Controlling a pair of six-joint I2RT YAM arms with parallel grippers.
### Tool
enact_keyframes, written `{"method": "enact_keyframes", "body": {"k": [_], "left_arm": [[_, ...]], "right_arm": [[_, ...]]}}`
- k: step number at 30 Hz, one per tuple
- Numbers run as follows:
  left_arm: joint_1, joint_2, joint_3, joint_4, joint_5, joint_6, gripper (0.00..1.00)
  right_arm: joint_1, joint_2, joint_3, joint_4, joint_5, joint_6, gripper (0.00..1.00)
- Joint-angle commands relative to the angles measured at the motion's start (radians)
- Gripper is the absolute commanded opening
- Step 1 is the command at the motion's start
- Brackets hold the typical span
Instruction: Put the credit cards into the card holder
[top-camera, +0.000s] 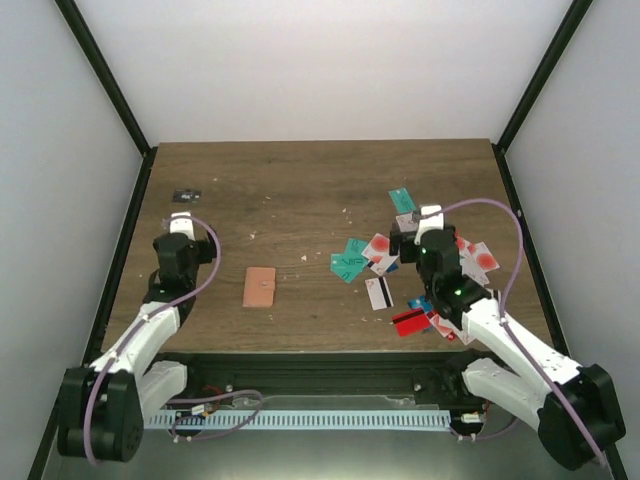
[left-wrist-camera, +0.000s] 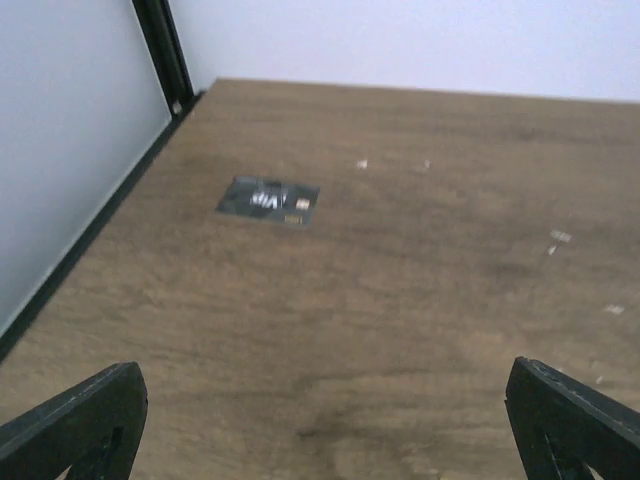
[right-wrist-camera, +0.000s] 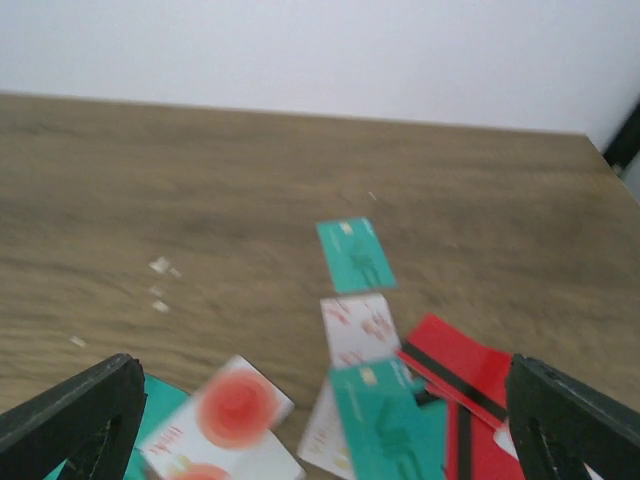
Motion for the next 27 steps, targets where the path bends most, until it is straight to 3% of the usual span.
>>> {"method": "enact_keyframes", "body": {"k": [1, 6, 8, 12, 16, 18, 20, 22, 24, 26, 27], "left_arm": [[0.022, 0.085, -0.104, 0.366, 0.033, 0.02, 1.0], [0.043, 0.261, -0.206, 0.663, 0.028, 0.001, 1.0], [0.052, 0.321, -0.144, 0.607, 0.027, 0.007, 1.0], [0.081, 0.466, -0.057, 0.68, 0.096, 0.054, 1.0], [0.129, 0.582, -0.093, 0.911, 0.18, 0.05, 1.0], [0.129, 0.579, -0.122, 0.914, 0.213, 0.061, 1.0], [0.13, 0.617, -0.174, 1.088, 0.213, 0.06, 1.0], [0.131, 0.591, -0.146, 0.985, 0.21, 0.059, 1.0], [0.132, 0.61, -0.16, 1.049, 0.214, 0.059, 1.0], [0.132, 0.592, -0.147, 0.991, 0.212, 0.059, 1.0], [0.132, 0.604, -0.156, 1.027, 0.215, 0.06, 1.0]], "right_arm": [[-0.09, 0.011, -0.15, 0.308, 0.006, -0.071, 1.0], [-0.252, 0.094, -0.337, 0.672, -0.194, -0.119, 1.0], [-0.313, 0.161, -0.379, 0.814, -0.268, -0.123, 1.0], [-0.391, 0.354, -0.371, 1.016, -0.396, -0.106, 1.0], [-0.423, 0.519, -0.266, 1.046, -0.475, -0.157, 1.0], [-0.454, 0.581, -0.237, 1.05, -0.525, -0.143, 1.0], [-0.494, 0.587, -0.24, 1.049, -0.571, -0.108, 1.0], [-0.511, 0.592, -0.283, 1.123, -0.589, -0.097, 1.0], [-0.511, 0.635, -0.348, 1.309, -0.597, -0.094, 1.0], [-0.511, 0.608, -0.324, 1.2, -0.6, -0.1, 1.0], [-0.511, 0.626, -0.337, 1.27, -0.6, -0.096, 1.0]]}}
